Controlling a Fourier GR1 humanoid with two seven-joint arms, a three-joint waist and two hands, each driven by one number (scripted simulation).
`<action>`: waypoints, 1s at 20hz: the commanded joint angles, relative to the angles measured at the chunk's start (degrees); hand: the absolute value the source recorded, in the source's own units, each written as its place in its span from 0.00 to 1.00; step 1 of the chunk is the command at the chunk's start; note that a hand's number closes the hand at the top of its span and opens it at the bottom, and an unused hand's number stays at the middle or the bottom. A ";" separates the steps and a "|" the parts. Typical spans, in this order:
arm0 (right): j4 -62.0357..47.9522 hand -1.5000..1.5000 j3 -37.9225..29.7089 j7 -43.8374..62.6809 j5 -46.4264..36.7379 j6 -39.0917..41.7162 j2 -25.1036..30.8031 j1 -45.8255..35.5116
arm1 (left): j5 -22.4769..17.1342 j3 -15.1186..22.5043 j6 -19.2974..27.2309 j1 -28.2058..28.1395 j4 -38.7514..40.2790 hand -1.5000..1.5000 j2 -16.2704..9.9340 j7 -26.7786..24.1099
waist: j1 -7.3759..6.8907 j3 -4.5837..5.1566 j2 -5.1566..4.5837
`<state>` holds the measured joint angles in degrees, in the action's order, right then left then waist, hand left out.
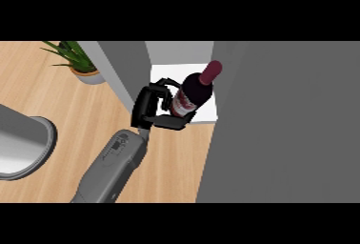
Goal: Pick up the wine, place it into the cabinet and close the cabinet
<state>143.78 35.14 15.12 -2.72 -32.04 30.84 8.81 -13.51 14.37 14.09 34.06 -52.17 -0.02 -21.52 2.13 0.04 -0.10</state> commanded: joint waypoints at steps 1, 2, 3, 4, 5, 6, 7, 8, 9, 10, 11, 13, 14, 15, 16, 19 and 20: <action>11.11 0.00 0.00 4.47 1.55 0.37 0.88 2.54 | -5.73 2.33 4.23 5.68 5.48 1.00 0.01 -1.13 | 0.77 0.04 -0.12; 11.13 0.00 -0.14 3.13 2.50 0.66 0.82 3.73 | -4.98 0.37 2.31 6.26 5.74 1.00 0.01 -0.54 | 0.21 -0.01 -0.02; 12.40 0.00 1.19 5.74 0.48 0.46 1.48 3.22 | -6.67 2.56 3.70 6.67 7.30 1.00 0.01 -1.63 | 0.78 0.07 -0.06; 8.85 0.00 0.39 1.34 2.55 1.18 0.20 3.00 | -6.45 -0.43 1.28 9.31 12.73 1.00 0.01 -4.03 | 0.81 0.00 -0.35; 12.36 0.00 0.32 3.72 2.34 1.26 1.25 2.92 | -7.76 0.77 1.77 8.81 11.37 1.00 0.01 -3.61 | 1.00 0.05 -0.21; 10.67 0.00 0.25 3.61 2.64 1.40 0.51 1.46 | -8.29 1.41 4.29 12.25 13.43 1.00 0.01 -3.20 | 1.33 0.05 -0.36; 11.54 0.00 0.99 0.87 2.43 1.38 1.22 5.01 | -8.00 -1.41 1.36 11.98 16.21 1.00 0.01 -4.14 | 1.60 -0.01 -0.31; 10.41 0.00 1.74 1.97 2.22 0.76 -0.76 2.09 | -9.21 1.05 4.27 13.80 15.83 1.00 0.01 -2.92 | 1.47 0.04 -0.32; 11.67 0.00 -0.67 2.72 3.82 1.81 1.31 3.15 | -10.23 2.91 5.78 13.69 16.80 1.00 0.01 -3.90 | 1.83 0.02 -0.36; 10.14 0.00 -1.19 2.18 4.01 1.29 0.31 3.01 | -8.22 0.34 3.27 16.93 19.39 1.00 0.01 -2.16 | 0.99 -0.01 -0.36; 10.80 0.00 2.70 -0.09 1.99 1.12 0.19 5.39 | -7.70 0.32 3.67 15.36 22.53 1.00 0.02 -5.07 | 2.59 0.01 -0.48; 11.44 0.00 -2.16 -0.57 5.98 2.76 2.20 5.93 | -5.93 1.04 5.50 18.02 24.32 1.00 0.02 -3.05 | 1.58 -0.09 -0.40; 11.84 0.00 1.80 -0.31 3.46 2.56 1.40 5.58 | -6.70 1.74 7.42 19.49 25.94 1.00 0.02 -2.16 | 3.05 0.00 -0.50; 12.09 0.00 -1.23 0.64 5.84 3.15 1.71 3.89 | -7.55 1.84 6.31 19.66 26.95 1.00 0.01 -2.04 | 2.65 0.00 -0.74; 10.04 0.00 1.39 -1.16 3.76 2.69 0.65 4.83 | -7.26 2.26 7.98 20.34 28.70 1.00 0.02 -2.00 | 2.85 0.00 -0.65; 7.84 0.00 0.21 -2.76 5.45 3.81 0.15 4.56 | -10.42 -0.89 5.71 22.05 31.53 1.00 0.02 -4.17 | 2.54 0.00 -0.96; 10.04 0.00 1.36 -3.35 4.50 3.16 -0.09 5.72 | -11.44 -0.51 6.63 21.51 31.64 1.00 0.02 -4.18 | 4.13 0.03 -0.99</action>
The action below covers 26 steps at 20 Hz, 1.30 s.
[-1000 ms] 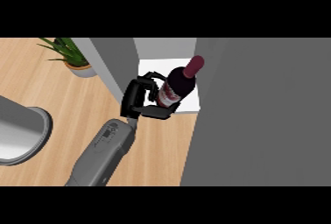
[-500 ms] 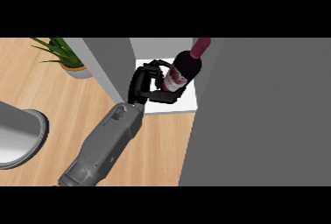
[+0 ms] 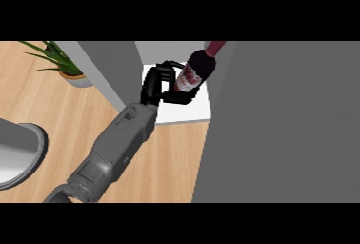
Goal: Pick up the wine, place it into the cabinet and close the cabinet
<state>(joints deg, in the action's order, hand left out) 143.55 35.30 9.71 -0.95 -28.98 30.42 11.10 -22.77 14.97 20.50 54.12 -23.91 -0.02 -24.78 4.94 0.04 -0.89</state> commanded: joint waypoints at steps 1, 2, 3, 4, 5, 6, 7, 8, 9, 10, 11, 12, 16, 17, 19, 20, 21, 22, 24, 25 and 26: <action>6.70 0.00 1.67 1.06 2.77 0.85 -0.08 2.82 | -3.55 -1.31 0.57 3.02 4.17 1.00 0.01 -0.06 | 0.71 0.01 -0.24; 9.05 0.00 2.55 0.73 1.81 1.23 0.91 3.89 | -3.13 -2.10 0.03 1.97 5.45 1.00 0.01 -2.20 | 0.92 0.04 -0.20; 8.66 0.00 2.15 0.65 2.43 0.60 0.44 4.76 | -2.94 -3.57 -1.71 2.31 6.72 1.00 0.01 -2.76 | 0.09 0.03 -0.17; 8.37 0.00 1.42 -0.63 3.68 1.56 1.22 5.65 | -3.58 -4.00 -0.83 3.94 7.69 1.00 0.02 -1.22 | 0.82 -0.03 -0.30; 8.21 0.00 1.12 -0.19 3.79 1.35 0.52 4.34 | -3.37 -4.21 -0.56 4.46 8.63 1.00 0.01 -2.58 | 1.25 0.03 -0.68; 7.98 0.00 1.49 -1.03 3.85 1.53 0.72 5.62 | -4.01 -4.57 0.05 6.18 8.82 1.00 0.01 -1.39 | 1.54 -0.01 -0.52; 7.78 0.00 -1.99 -1.33 6.28 3.03 2.37 5.78 | -3.43 -5.10 -1.66 5.85 10.00 1.00 -0.75 -1.62 | 0.02 -0.08 -0.44; 9.27 0.00 1.20 -1.09 4.15 2.13 1.19 6.31 | -3.64 -5.54 -0.70 6.58 10.83 1.00 -0.15 -1.58 | 1.13 0.01 -0.52; 7.91 0.00 -1.32 0.02 5.58 2.96 2.00 5.18 | -3.43 -4.54 -0.05 6.81 11.44 1.00 0.01 -1.92 | 1.10 0.01 -0.75; 10.12 0.00 -0.01 -1.26 4.41 2.52 2.20 7.62 | -3.44 -5.66 -1.72 6.10 12.12 1.00 -2.02 -2.63 | 1.47 0.01 -0.55; 6.88 0.00 0.37 -1.40 4.54 2.41 0.38 4.93 | -2.90 -5.61 0.65 7.29 13.09 1.00 -1.31 -3.66 | 1.52 0.06 -1.21; 8.10 0.00 0.84 -2.22 4.48 2.89 0.62 5.47 | -3.34 -6.17 0.67 7.22 13.27 1.00 -0.71 -4.27 | 1.73 0.05 -1.03; 6.85 0.00 0.04 -3.55 4.52 3.13 0.42 6.03 | -2.53 -6.26 0.28 7.77 15.10 1.00 -1.77 -6.32 | 0.93 0.03 -0.88; 7.17 0.00 -0.17 -3.93 5.32 4.40 1.61 6.64 | -1.57 -5.57 3.27 10.41 15.91 1.00 -1.82 -4.76 | 2.01 -0.04 -1.01; 8.04 0.00 1.93 -3.41 4.22 3.97 1.04 7.24 | -1.24 -5.53 2.93 10.21 16.67 0.00 -2.63 -5.72 | 2.43 0.08 -1.11; 7.88 0.00 0.92 -3.90 4.32 4.02 1.15 7.00 | -0.91 -5.45 4.31 11.02 17.22 0.00 -2.92 -5.59 | 2.40 0.05 -1.14; 6.86 0.00 -0.61 -4.17 5.18 4.06 0.88 6.39 | -0.53 -5.25 6.15 10.00 17.56 0.00 -1.07 -7.64 | 1.77 0.03 -1.20; 6.76 0.00 -0.52 -3.35 5.57 4.90 1.33 5.55 | 0.18 -4.67 6.63 12.16 17.80 0.00 -1.87 -6.59 | 2.23 0.05 -1.51; 6.31 0.00 0.53 -4.68 5.36 5.07 1.41 7.92 | 0.03 -5.13 7.65 13.21 18.55 0.00 -2.68 -5.79 | 2.54 -0.02 -1.15; 6.00 0.00 0.57 -5.32 5.10 5.46 1.23 7.18 | 0.52 -4.77 7.55 12.17 19.17 0.00 -3.30 -6.94 | 2.65 0.01 -1.46; 5.03 0.00 0.80 -6.05 5.17 5.57 0.46 6.46 | 0.07 -5.32 6.81 13.37 19.26 0.00 -4.81 -5.86 | 2.75 0.02 -1.73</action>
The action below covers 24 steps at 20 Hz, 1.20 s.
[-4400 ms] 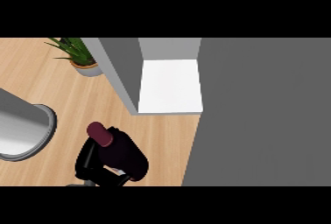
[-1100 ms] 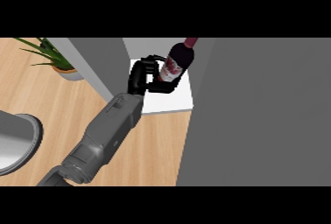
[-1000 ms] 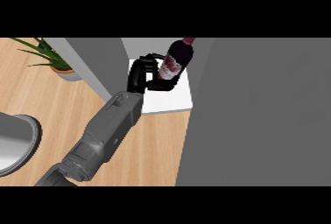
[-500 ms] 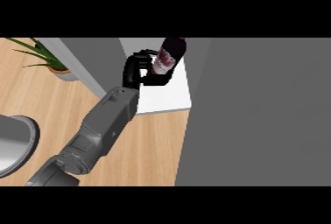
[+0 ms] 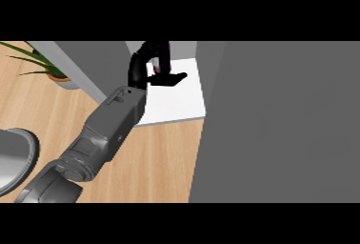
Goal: Pick up the wine, place it into the cabinet and close the cabinet
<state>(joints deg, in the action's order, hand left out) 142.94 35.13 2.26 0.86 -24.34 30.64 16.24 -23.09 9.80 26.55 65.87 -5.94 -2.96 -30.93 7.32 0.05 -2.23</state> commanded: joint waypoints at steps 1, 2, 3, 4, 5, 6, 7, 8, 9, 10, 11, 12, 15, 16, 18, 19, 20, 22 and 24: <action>9.57 0.00 1.35 3.08 2.57 0.67 1.26 2.52 | 0.63 0.00 1.45 -0.13 1.57 0.00 -1.53 -1.35 | 0.19 0.10 0.16; 8.25 0.00 1.02 2.54 2.56 0.84 1.38 2.55 | 0.71 0.00 1.54 0.63 2.11 0.00 -1.88 -0.51 | 0.80 0.09 -0.15; 6.46 0.00 1.27 1.57 2.91 0.89 0.33 1.65 | 0.93 0.14 1.25 0.37 2.20 0.00 -2.30 -1.31 | 0.75 0.09 -0.53; 8.26 0.00 0.82 1.89 3.40 1.00 0.82 2.37 | 0.76 -0.14 1.85 -0.18 2.41 0.00 -2.38 -1.72 | 0.46 0.08 -0.18; 6.75 0.00 0.86 1.03 3.40 1.53 0.93 2.48 | 0.47 -0.48 1.36 -0.14 2.23 0.00 -1.59 -2.05 | 0.45 0.06 -0.25; 8.03 0.00 0.40 1.55 3.59 1.28 1.29 3.44 | -0.07 -1.09 0.97 1.74 1.54 0.00 -2.21 -1.23 | 0.38 0.05 0.09; 7.59 0.00 1.01 1.32 3.32 1.11 0.51 2.78 | -1.49 -2.47 -1.70 0.08 0.36 0.00 -1.51 -3.30 | 0.35 0.16 -0.19; 7.11 0.00 1.23 1.41 2.44 0.89 0.53 3.00 | -0.29 -1.32 -4.70 -0.37 0.09 0.00 -2.05 -4.60 | -0.34 0.15 0.09; 7.17 0.00 0.33 1.07 3.26 1.49 0.63 2.10 | -0.70 -1.74 -4.78 1.84 -0.19 0.00 -0.81 -3.07 | -0.09 0.11 -0.02; 7.00 0.00 0.13 0.74 3.84 1.57 1.02 3.69 | -1.29 -2.41 -6.32 2.80 -0.24 0.00 -2.32 -1.80 | -0.12 0.05 0.21; 8.61 0.00 -0.62 2.08 3.16 1.13 1.49 3.58 | -1.76 -2.94 -6.71 0.71 -0.67 0.00 -0.80 -4.55 | -0.36 0.14 0.22; 7.87 0.00 0.52 0.42 3.24 2.12 1.73 4.24 | -2.64 -3.91 -6.16 2.15 -0.96 0.00 -0.51 -3.89 | 0.30 0.08 0.25; 8.99 0.00 1.18 1.77 1.71 1.28 1.24 3.56 | -3.51 -4.95 -11.23 1.94 -2.05 1.00 -1.34 -5.56 | -0.68 0.18 0.48; 5.63 0.00 -0.19 1.09 3.59 1.73 0.81 3.09 | -4.03 -5.56 -11.14 3.64 -2.39 1.00 0.00 -4.91 | -1.16 0.06 0.31; 9.80 0.00 1.00 1.84 2.77 1.91 2.33 5.71 | -4.19 -5.67 -15.21 2.28 -3.15 1.00 0.22 -6.53 | -1.15 0.09 0.96; 8.89 0.00 0.54 1.80 2.77 1.52 1.64 4.67 | -4.92 -6.51 -17.24 3.13 -3.45 1.00 -1.15 -6.22 | -1.19 0.12 0.63; 10.23 0.00 -0.61 2.63 2.68 1.17 2.56 5.89 | -4.61 -6.20 -17.43 2.55 -3.46 1.00 0.63 -6.55 | -2.14 0.06 1.14; 10.70 0.00 -2.47 2.55 4.44 1.34 2.57 5.59 | -5.21 -6.92 -20.21 3.92 -3.44 0.00 -0.69 -4.61 | -2.49 0.03 1.05; 9.01 0.00 -1.57 3.36 3.04 0.91 1.44 4.28 | -4.74 -6.77 -19.64 5.63 -3.17 0.00 0.43 -3.69 | -3.29 0.04 1.13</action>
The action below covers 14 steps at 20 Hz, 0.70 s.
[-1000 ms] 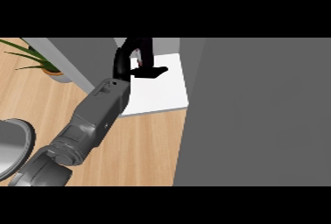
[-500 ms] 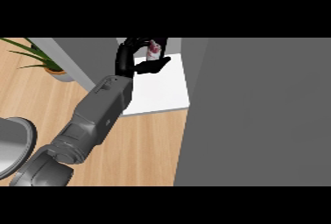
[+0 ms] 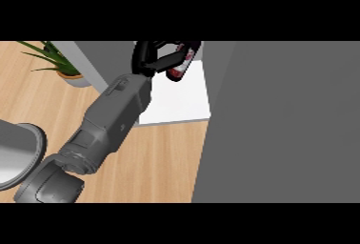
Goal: Pick up the wine, place it into the cabinet and close the cabinet
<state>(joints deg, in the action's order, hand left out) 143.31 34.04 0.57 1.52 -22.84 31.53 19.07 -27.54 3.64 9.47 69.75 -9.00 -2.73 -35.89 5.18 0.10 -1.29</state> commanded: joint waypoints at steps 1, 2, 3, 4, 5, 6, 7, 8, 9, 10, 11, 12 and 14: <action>10.75 0.00 0.03 3.12 2.19 -0.42 1.59 5.28 | -0.01 -0.34 -2.47 0.14 -0.67 0.00 1.17 0.03 | -1.36 -0.08 0.79; 11.15 0.00 -0.06 5.18 2.08 -0.77 1.76 4.73 | -0.82 -1.13 -3.47 0.13 -0.80 0.00 1.94 0.45 | -1.55 -0.03 0.70; 10.18 0.00 -1.87 4.60 2.84 -0.60 1.50 3.63 | 0.18 -0.15 -2.86 -0.37 -0.50 0.00 2.62 -0.56 | -1.70 -0.06 0.58; 12.88 0.00 1.71 7.11 -0.15 -2.24 1.07 4.67 | -0.14 -0.67 -2.94 -0.11 -0.84 0.00 1.99 0.28 | -2.02 0.03 0.92; 9.43 0.00 0.99 5.64 0.75 -1.68 -0.17 2.08 | -0.74 0.35 -2.90 -1.23 -0.89 0.00 2.66 -0.26 | -1.44 -0.02 0.66; 13.06 0.00 0.66 4.77 0.43 -1.55 2.26 6.80 | -0.16 -0.16 -3.39 -1.65 -1.51 0.00 2.67 -0.23 | -2.17 -0.06 1.22; 11.92 0.00 -1.09 4.04 2.35 -0.94 2.38 6.46 | 0.12 -0.04 -4.97 -2.99 -1.91 0.00 2.69 -0.98 | -2.75 -0.09 1.16; 12.64 0.00 -1.35 4.56 2.02 -0.48 3.42 6.78 | -0.52 -0.69 -2.28 0.78 -1.86 0.00 2.69 1.99 | -2.15 -0.09 1.07; 13.43 0.00 -0.57 7.25 1.59 -1.32 2.51 4.54 | -2.17 0.04 -2.20 -0.35 -3.31 0.00 2.70 2.35 | -2.11 -0.02 1.29; 11.26 0.00 0.40 5.30 0.04 -1.93 1.60 5.56 | -0.80 0.81 -4.26 -1.87 -3.72 0.00 2.71 1.78 | -2.92 -0.06 1.32; 12.38 0.00 -0.55 5.11 1.59 -1.56 2.23 6.25 | -1.36 0.93 -4.23 -4.65 -3.95 0.00 2.71 0.13 | -2.92 -0.07 1.42; 13.92 0.00 -1.64 5.63 2.39 -1.53 3.28 7.69 | -1.26 1.16 -4.66 -3.30 -4.80 0.00 2.72 1.89 | -2.96 -0.08 1.55; 14.12 0.00 -1.57 5.52 0.40 -2.76 2.70 7.54 | -1.27 1.22 -5.64 -4.35 -7.16 0.00 2.72 2.55 | -4.22 -0.06 1.96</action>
<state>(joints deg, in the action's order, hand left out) 144.10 32.46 1.20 1.39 -24.43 32.78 22.08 -28.70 4.64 5.53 67.01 -13.47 -0.13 -34.28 2.25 0.05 0.15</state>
